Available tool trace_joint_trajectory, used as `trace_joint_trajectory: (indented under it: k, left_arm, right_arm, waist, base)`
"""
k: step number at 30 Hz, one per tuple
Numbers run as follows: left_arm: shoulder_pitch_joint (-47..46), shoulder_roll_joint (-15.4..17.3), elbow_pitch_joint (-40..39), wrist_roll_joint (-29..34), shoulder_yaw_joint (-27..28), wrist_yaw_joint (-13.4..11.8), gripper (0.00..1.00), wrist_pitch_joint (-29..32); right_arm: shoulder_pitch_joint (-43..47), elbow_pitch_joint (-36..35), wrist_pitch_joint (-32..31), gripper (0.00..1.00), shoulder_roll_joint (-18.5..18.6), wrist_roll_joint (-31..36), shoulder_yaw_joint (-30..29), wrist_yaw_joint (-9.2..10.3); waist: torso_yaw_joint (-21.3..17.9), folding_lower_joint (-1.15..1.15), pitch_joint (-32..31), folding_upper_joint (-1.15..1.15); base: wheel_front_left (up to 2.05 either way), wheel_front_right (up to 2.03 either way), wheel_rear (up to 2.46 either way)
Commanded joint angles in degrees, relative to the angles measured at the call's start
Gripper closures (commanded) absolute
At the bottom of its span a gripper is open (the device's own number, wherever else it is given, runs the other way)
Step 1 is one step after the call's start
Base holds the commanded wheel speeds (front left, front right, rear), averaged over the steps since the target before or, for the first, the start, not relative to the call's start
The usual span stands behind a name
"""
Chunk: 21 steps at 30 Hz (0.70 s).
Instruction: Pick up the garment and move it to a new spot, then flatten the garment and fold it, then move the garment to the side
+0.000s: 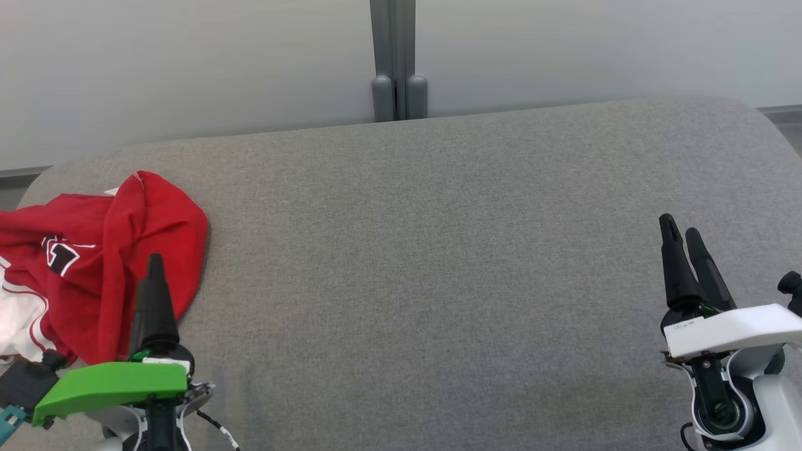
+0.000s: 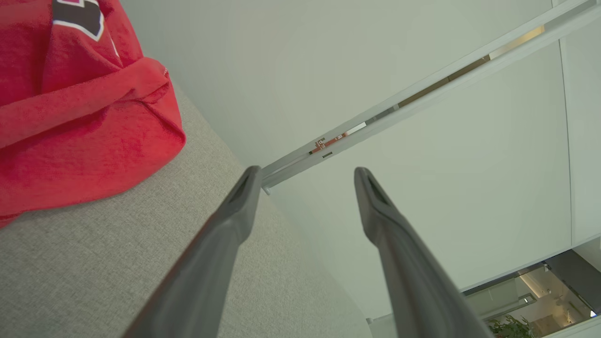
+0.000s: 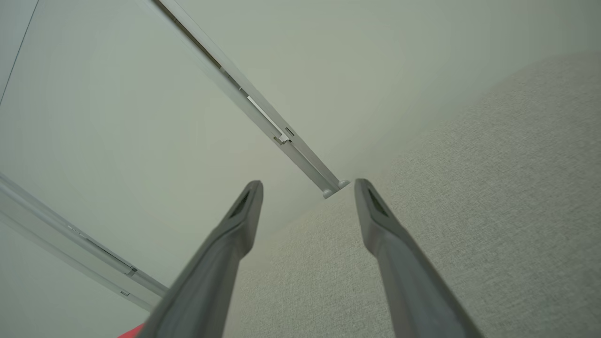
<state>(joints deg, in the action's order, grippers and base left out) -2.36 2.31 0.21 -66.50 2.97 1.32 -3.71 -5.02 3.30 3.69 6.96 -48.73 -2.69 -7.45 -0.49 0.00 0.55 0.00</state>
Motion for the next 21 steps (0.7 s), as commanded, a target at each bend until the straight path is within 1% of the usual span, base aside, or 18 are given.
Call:
trace_joint_trajectory:
  k: [1, 4, 5, 7, 8, 14, 21]
  left_arm:
    - [0.2, 0.4, -1.7, 3.3, -1.3, -0.8, 0.00, -0.6]
    - [0.3, 0.4, -2.7, 7.9, -3.7, -2.4, 0.00, -1.2]
    - [0.3, 0.4, -3.1, 10.7, -5.1, -3.2, 0.00, -1.5]
    - [0.3, 0.4, -3.2, 11.6, -5.5, -3.6, 0.00, -1.7]
    - [0.3, 0.5, -3.4, 14.0, -6.7, -4.4, 0.00, -2.0]
    - [0.5, 0.5, -2.9, 21.9, -10.4, -6.5, 0.00, -3.0]
    - [0.7, 0.5, -1.7, 29.0, -13.6, -9.1, 0.00, -4.1]
  right_arm:
    - [-1.5, -1.5, 0.6, 0.00, 0.9, 2.8, 0.4, -0.02]
    - [-1.5, -1.6, 1.2, 0.00, 1.5, 6.5, 1.3, -0.02]
    - [-1.6, -1.6, 1.6, 0.00, 1.9, 8.3, 2.0, -0.02]
    - [-1.6, -1.6, 1.7, 0.00, 2.1, 8.9, 2.2, -0.02]
    - [-1.6, -1.6, 2.0, 0.00, 2.5, 10.6, 2.8, -0.03]
    - [-1.5, -1.3, 3.0, 0.00, 3.3, 15.4, 4.4, -0.03]
    - [-1.3, -1.2, 4.1, 0.00, 3.5, 20.5, 5.8, -0.03]
  waist:
    - [0.0, 0.00, 0.0, 0.00]
    - [-0.1, 0.00, 0.1, 0.00]
    - [-0.1, 0.00, 0.2, 0.00]
    - [-0.1, 0.00, 0.2, 0.00]
    - [-0.1, 0.00, 0.2, 0.00]
    - [0.0, 0.00, 0.3, 0.00]
    - [0.0, 0.00, 0.5, 0.00]
  base:
    - [0.00, 0.00, 0.00]
    - [0.00, 0.00, 0.00]
    - [0.00, 0.00, 0.00]
    - [0.00, 0.00, 0.00]
    - [0.00, 0.00, 0.00]
    - [0.00, 0.00, 0.00]
    - [0.00, 0.00, 0.00]
